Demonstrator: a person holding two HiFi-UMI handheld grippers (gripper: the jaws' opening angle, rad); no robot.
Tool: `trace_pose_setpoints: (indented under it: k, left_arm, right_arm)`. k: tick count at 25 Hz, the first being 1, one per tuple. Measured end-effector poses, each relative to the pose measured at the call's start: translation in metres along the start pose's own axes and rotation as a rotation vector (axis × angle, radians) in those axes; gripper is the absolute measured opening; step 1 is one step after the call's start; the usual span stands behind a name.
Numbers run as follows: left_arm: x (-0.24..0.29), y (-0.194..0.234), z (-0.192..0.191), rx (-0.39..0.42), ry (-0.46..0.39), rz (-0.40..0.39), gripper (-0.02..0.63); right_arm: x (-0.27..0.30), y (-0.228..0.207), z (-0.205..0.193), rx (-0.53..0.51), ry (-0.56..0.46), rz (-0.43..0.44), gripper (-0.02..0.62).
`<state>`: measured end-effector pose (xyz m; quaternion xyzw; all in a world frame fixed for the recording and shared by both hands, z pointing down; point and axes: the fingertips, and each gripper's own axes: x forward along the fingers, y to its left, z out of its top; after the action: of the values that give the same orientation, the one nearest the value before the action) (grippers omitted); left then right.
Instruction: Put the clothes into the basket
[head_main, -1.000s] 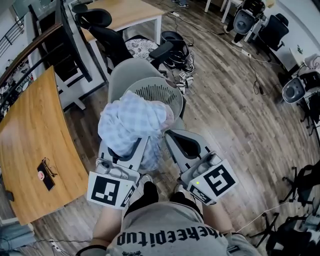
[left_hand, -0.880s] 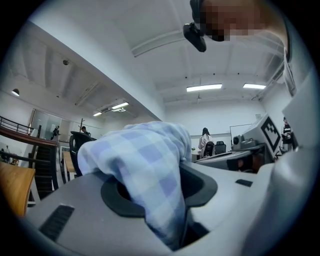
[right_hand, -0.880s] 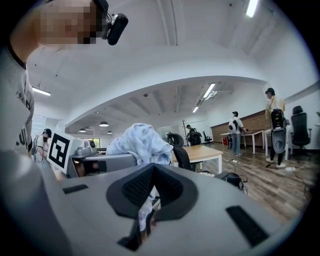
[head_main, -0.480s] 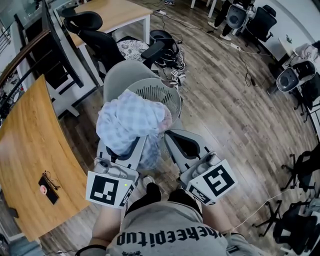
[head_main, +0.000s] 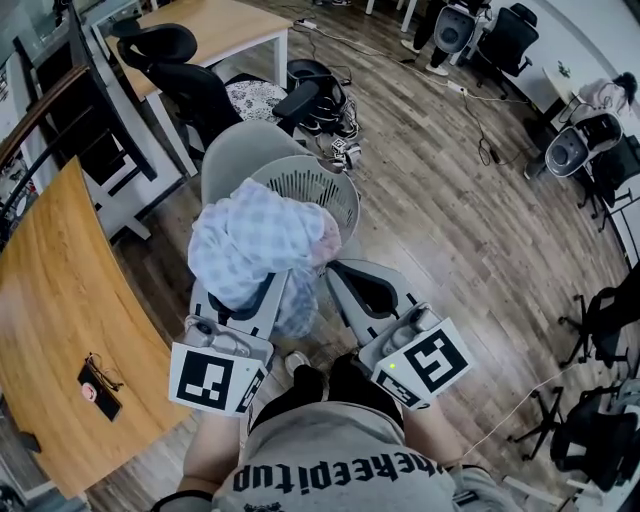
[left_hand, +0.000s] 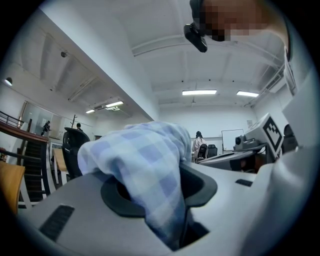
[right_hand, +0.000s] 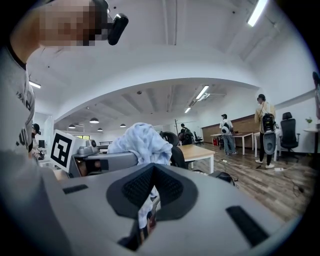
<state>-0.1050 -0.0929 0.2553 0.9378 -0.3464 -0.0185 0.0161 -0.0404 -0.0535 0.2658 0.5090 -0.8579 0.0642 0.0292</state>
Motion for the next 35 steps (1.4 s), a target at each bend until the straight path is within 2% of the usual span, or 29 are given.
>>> trace_pose_setpoints:
  k: [9,19,35]
  left_arm:
    - [-0.004,0.001,-0.002,-0.023,-0.013,0.013,0.175]
    - [0.0,0.018,0.003,-0.001,-0.015,0.073,0.175]
    - [0.047,0.056,-0.004,-0.018,0.013,0.159,0.175]
  right_arm:
    - [0.001,0.004,0.002,-0.023,0.015,0.01,0.009]
    - [0.021,-0.001,0.007,-0.03,0.002,0.071,0.009]
    - [0.069,-0.048,0.011,-0.016,0.033,0.138,0.009]
